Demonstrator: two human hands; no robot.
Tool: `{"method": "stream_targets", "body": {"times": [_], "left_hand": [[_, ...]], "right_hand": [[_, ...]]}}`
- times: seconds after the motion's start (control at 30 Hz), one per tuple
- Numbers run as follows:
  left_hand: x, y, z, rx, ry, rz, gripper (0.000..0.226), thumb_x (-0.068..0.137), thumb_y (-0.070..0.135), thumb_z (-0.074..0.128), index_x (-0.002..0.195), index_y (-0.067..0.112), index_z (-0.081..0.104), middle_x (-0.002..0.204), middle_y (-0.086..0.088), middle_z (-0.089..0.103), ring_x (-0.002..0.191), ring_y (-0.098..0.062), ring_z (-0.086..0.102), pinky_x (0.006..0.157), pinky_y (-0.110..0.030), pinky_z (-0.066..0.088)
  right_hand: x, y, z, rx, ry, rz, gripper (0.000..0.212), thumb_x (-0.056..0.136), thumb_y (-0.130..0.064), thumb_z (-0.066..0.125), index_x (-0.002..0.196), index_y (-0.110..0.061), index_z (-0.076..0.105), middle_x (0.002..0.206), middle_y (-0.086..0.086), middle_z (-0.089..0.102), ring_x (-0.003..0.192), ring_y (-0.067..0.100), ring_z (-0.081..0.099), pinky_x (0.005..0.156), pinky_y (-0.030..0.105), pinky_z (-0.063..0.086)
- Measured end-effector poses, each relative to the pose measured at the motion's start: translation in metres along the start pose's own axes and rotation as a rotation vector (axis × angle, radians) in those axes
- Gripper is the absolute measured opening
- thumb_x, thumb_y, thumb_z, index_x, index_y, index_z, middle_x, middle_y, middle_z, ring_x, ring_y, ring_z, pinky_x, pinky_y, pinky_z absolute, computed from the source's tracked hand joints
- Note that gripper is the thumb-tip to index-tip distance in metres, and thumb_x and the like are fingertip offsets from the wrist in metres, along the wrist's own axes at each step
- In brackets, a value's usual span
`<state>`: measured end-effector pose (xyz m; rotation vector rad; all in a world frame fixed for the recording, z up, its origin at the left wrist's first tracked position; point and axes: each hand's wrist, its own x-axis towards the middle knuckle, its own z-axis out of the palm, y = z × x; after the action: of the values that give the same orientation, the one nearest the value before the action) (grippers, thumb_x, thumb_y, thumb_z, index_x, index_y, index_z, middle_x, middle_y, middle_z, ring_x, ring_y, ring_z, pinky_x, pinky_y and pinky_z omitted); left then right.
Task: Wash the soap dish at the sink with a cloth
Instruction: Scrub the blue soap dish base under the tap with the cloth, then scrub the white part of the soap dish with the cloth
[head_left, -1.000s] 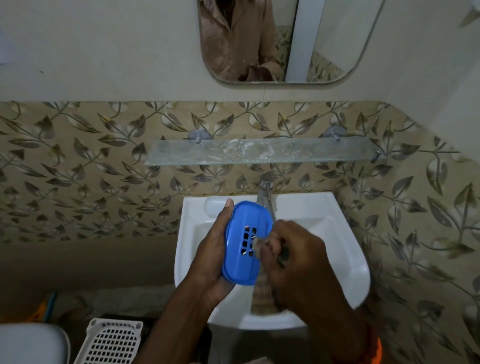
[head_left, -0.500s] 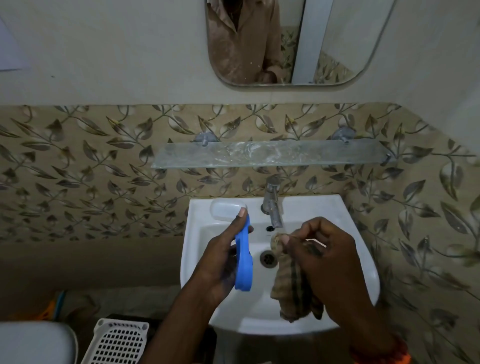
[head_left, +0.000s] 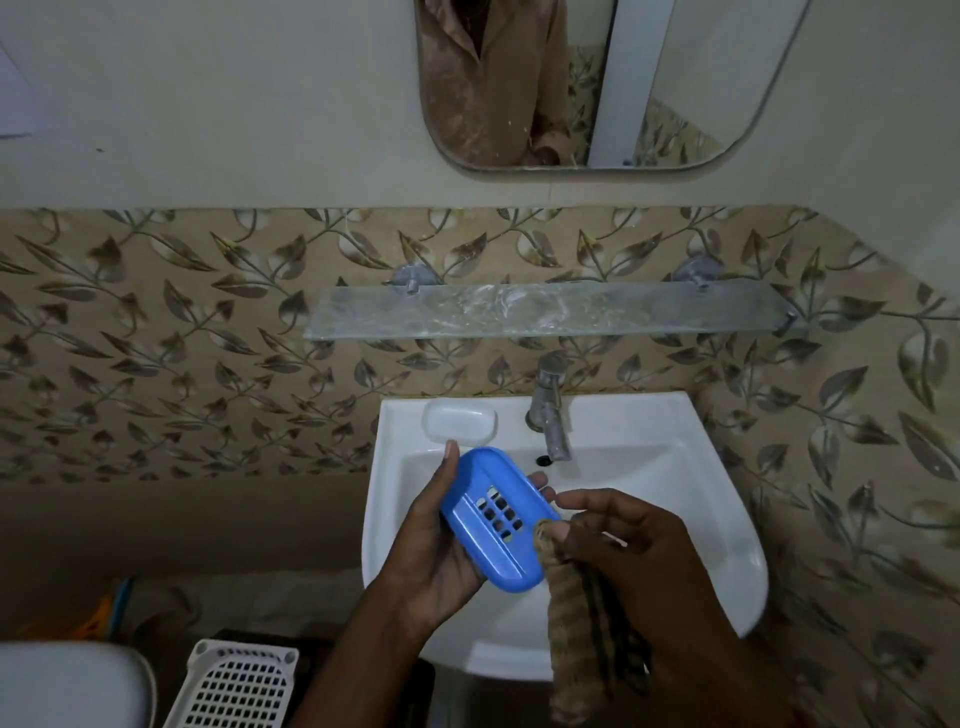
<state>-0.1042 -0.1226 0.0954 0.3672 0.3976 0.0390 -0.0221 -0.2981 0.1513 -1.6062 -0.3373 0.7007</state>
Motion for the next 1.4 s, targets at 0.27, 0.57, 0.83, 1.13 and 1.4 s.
{"method": "stream_targets", "body": {"times": [0.27, 0.57, 0.83, 1.13, 1.4], "left_hand": [[-0.002, 0.017, -0.018, -0.146, -0.041, 0.036, 0.098, 0.055, 0.048, 0.095, 0.132, -0.003, 0.063, 0.137, -0.029, 0.060, 0.125, -0.044, 0.060, 0.105, -0.061, 0.044], [0.021, 0.040, -0.089, -0.135, 0.221, 0.103, 0.083, 0.076, 0.075, 0.059, 0.123, 0.007, 0.066, 0.108, -0.025, 0.063, 0.102, -0.039, 0.061, 0.121, -0.059, 0.026], [0.034, 0.038, -0.109, 0.046, 0.537, -0.062, 0.051, 0.079, 0.030, 0.082, 0.115, -0.001, 0.067, 0.101, -0.023, 0.069, 0.088, -0.036, 0.067, 0.092, -0.048, 0.054], [0.037, 0.027, -0.128, 0.456, 0.651, 0.147, 0.068, 0.071, -0.017, 0.080, 0.120, 0.029, 0.067, 0.114, -0.020, 0.072, 0.102, -0.039, 0.071, 0.076, -0.044, 0.061], [0.040, 0.022, -0.106, 0.546, 0.658, 0.145, 0.021, 0.075, 0.020, 0.082, 0.092, 0.007, 0.083, 0.101, -0.019, 0.079, 0.099, -0.036, 0.074, 0.078, -0.036, 0.062]], "right_hand": [[0.028, 0.010, 0.012, 0.123, -0.078, 0.122, 0.026, 0.069, -0.019, 0.081, 0.094, -0.016, 0.077, 0.087, 0.013, 0.076, 0.074, 0.025, 0.075, 0.059, 0.030, 0.059], [0.152, 0.053, 0.029, -0.441, 0.174, 0.038, 0.028, 0.076, -0.043, 0.079, 0.078, -0.016, 0.073, 0.062, 0.000, 0.071, 0.049, 0.004, 0.066, 0.052, 0.020, 0.055], [0.241, 0.085, 0.083, -1.145, -0.112, -0.171, 0.052, 0.085, -0.035, 0.065, 0.134, -0.025, 0.049, 0.105, 0.011, 0.068, 0.097, 0.028, 0.067, 0.082, 0.038, 0.057], [0.250, 0.102, 0.092, -1.342, -0.100, -0.278, 0.018, 0.094, -0.021, 0.050, 0.106, -0.016, 0.062, 0.100, 0.013, 0.067, 0.093, 0.035, 0.066, 0.079, 0.041, 0.055], [0.232, 0.086, 0.085, -1.186, -0.121, -0.399, 0.014, 0.090, -0.019, 0.054, 0.082, -0.019, 0.065, 0.073, -0.003, 0.069, 0.074, 0.022, 0.070, 0.057, 0.018, 0.049]]}}
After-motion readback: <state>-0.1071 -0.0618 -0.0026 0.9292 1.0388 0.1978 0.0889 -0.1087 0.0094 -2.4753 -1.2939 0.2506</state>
